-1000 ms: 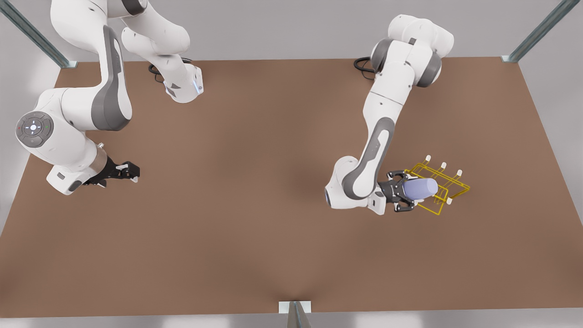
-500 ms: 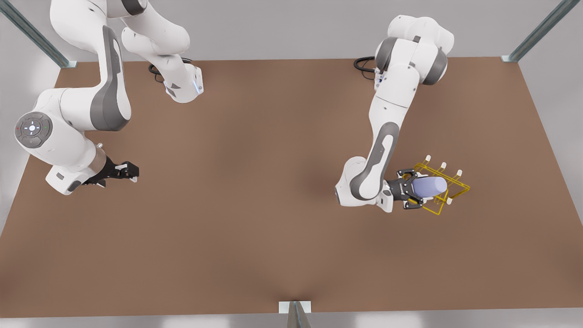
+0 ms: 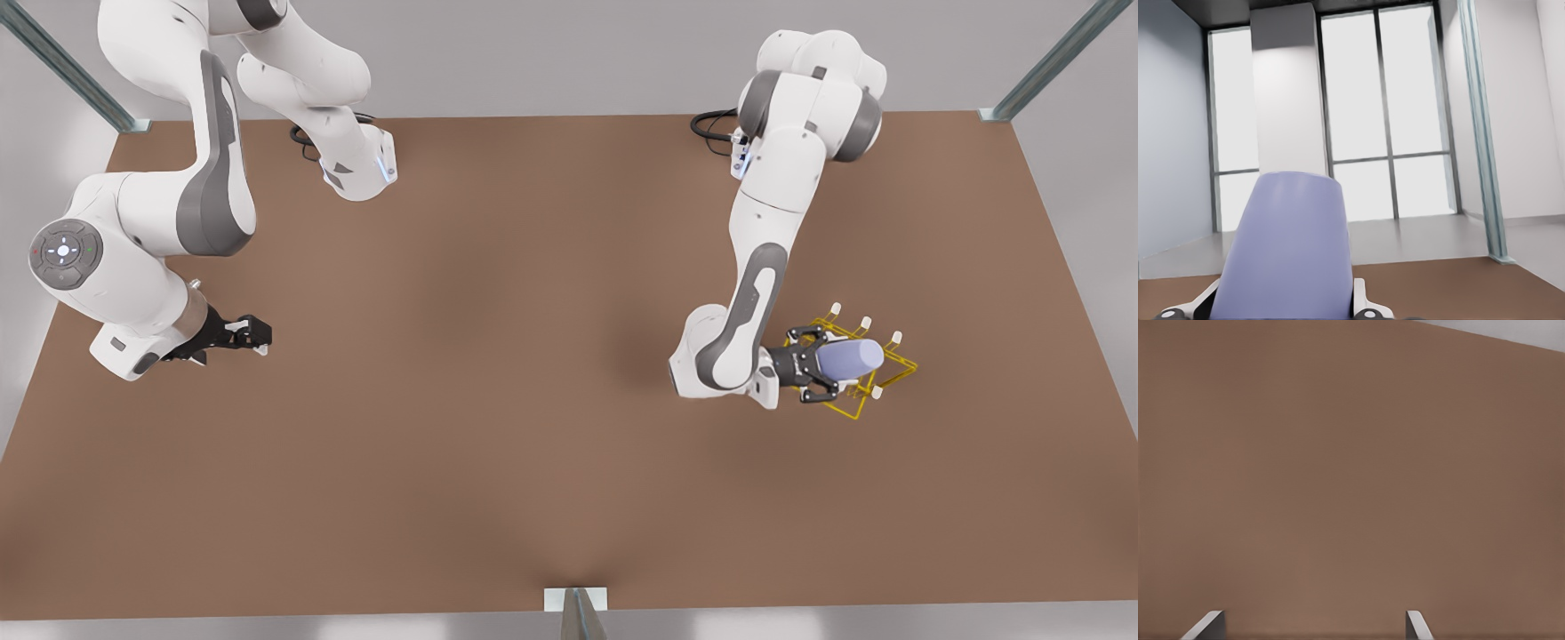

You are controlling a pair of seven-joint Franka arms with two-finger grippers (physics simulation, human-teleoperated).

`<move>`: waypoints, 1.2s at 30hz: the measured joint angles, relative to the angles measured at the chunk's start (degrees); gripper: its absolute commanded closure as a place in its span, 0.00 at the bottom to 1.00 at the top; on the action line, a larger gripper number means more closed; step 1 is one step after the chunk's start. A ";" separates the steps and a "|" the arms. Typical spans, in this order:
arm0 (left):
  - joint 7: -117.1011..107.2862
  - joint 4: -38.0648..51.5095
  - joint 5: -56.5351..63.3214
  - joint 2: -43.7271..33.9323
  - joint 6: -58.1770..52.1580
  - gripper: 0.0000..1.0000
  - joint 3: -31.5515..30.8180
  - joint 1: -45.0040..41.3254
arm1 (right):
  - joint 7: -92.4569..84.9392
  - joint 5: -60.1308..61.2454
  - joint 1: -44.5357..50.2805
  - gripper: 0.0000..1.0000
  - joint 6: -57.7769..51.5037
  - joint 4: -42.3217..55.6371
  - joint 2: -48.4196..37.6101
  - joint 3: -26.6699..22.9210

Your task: Place the cup on the cup holder

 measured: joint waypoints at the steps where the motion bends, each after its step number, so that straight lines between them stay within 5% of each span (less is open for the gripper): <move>1: -0.25 -0.23 0.04 -0.10 0.06 0.20 0.00 -0.01 | -0.01 0.00 0.00 0.00 0.00 0.00 0.00 0.00; 6: -1.31 -0.47 0.41 -0.12 0.59 0.20 0.16 0.04 | -0.09 0.00 -0.01 0.00 -0.02 0.00 0.00 -0.08; 8: -1.64 -0.48 0.55 -0.05 0.77 0.00 0.20 0.04 | -0.12 0.00 0.00 0.00 -0.02 0.00 0.00 -0.09; 20: -3.12 -2.76 2.59 -1.15 1.28 0.00 0.27 0.90 | -0.23 0.00 0.00 0.00 -0.02 -0.03 0.00 -0.18; 32: -1.23 -3.12 -1.21 -12.28 1.21 0.00 -2.42 -0.12 | -0.35 0.01 -0.10 0.00 -0.08 0.00 0.35 -0.26; 36: 3.05 4.88 -12.80 -21.15 1.26 0.00 -7.10 -0.28 | -0.39 0.02 -0.09 0.00 -0.10 0.00 0.35 -0.26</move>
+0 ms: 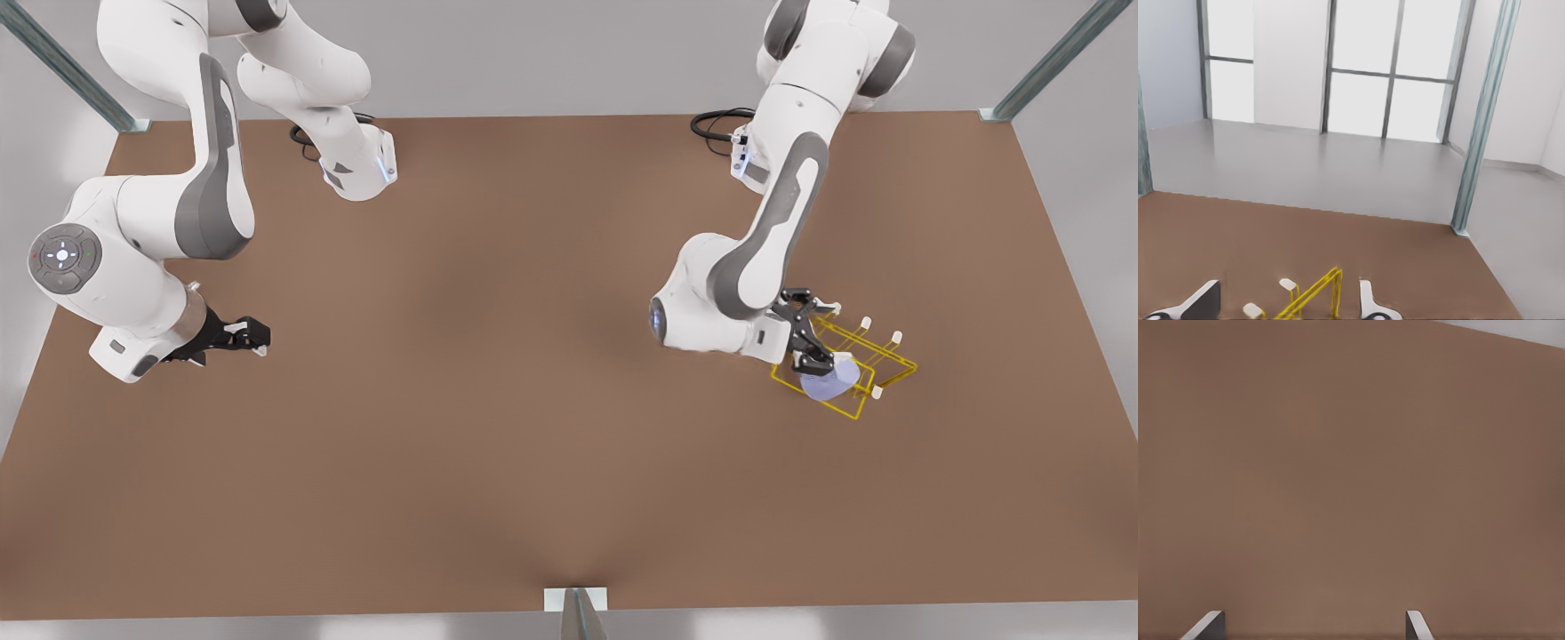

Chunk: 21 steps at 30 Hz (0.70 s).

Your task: Place the cup on the cup holder

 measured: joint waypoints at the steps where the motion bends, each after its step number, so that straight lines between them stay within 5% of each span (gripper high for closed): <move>1: 2.13 4.58 -5.42 -1.36 0.08 0.00 -0.30 0.11 | -0.01 -0.01 0.00 0.00 0.00 0.00 0.00 0.00; 5: 14.95 16.60 -27.11 -4.46 0.87 0.00 -0.05 6.23 | -0.02 -0.02 0.00 0.00 -0.01 0.00 0.00 0.00; 10: 39.75 16.36 -46.44 -6.12 3.88 0.00 1.61 18.61 | -0.06 0.03 -0.24 0.00 -0.01 0.00 0.06 0.00; 12: 49.68 2.00 -50.12 -14.56 9.08 0.00 2.40 19.68 | -0.09 0.05 -0.37 0.00 -0.02 0.00 0.13 0.00; 14: 58.51 -2.51 -51.98 -18.43 12.55 0.00 2.60 19.90 | -0.10 0.05 -0.40 0.00 -0.02 0.00 0.16 0.00; 21: 81.73 5.03 -54.65 -12.53 17.55 0.00 2.73 19.37 | -0.14 0.06 -0.36 0.00 -0.02 0.00 0.18 0.00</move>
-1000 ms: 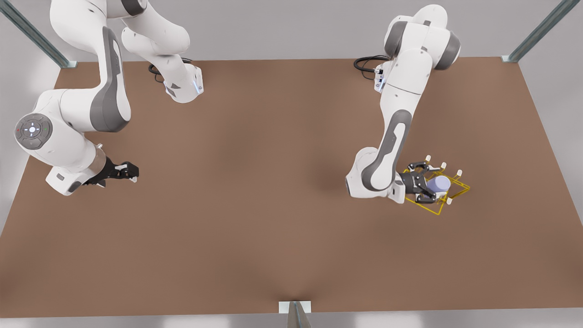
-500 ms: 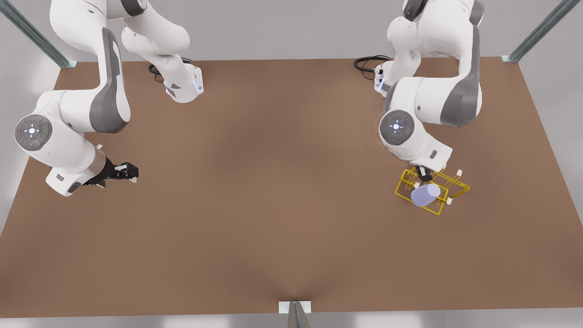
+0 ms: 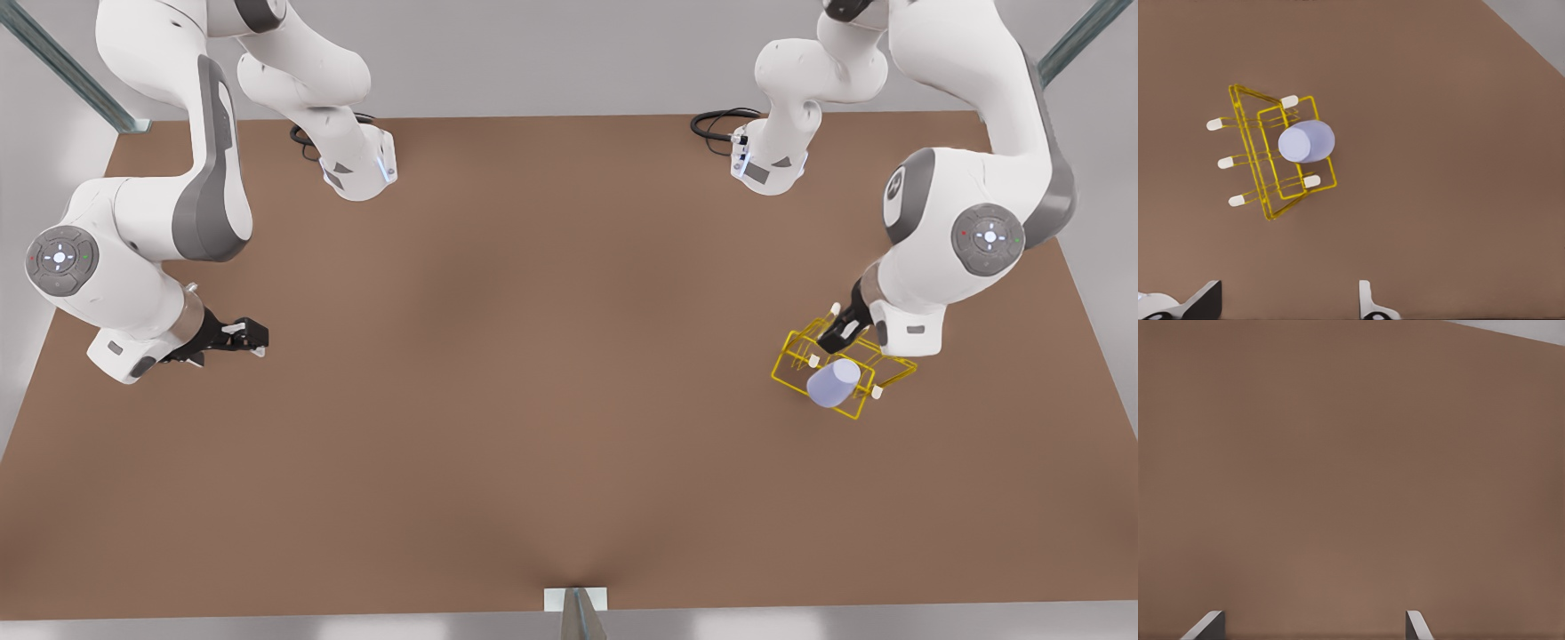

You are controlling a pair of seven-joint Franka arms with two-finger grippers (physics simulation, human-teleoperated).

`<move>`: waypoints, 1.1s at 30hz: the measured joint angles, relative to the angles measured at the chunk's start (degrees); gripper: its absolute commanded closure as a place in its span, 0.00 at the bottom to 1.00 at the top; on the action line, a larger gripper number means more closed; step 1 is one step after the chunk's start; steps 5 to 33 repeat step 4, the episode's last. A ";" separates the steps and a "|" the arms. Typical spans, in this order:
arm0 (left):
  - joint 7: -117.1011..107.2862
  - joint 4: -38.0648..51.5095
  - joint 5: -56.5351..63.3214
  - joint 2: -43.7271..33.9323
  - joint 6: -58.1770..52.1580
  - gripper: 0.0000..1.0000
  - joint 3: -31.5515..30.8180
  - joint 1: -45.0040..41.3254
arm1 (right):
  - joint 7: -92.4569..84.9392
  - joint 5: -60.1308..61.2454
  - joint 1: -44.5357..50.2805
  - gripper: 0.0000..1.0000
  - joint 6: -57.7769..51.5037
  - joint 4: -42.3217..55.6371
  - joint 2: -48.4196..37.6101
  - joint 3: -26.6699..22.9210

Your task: Place the cup on the cup holder

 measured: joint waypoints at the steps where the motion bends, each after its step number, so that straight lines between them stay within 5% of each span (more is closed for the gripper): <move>1: 2.60 0.41 -0.10 0.54 0.32 0.00 -0.06 0.08 | 0.00 0.00 0.00 0.00 0.00 0.00 -0.02 0.00; 33: 9.56 0.79 -0.28 1.09 0.96 0.00 -0.12 0.01 | 0.00 0.00 -0.06 0.00 0.00 0.00 -0.01 0.00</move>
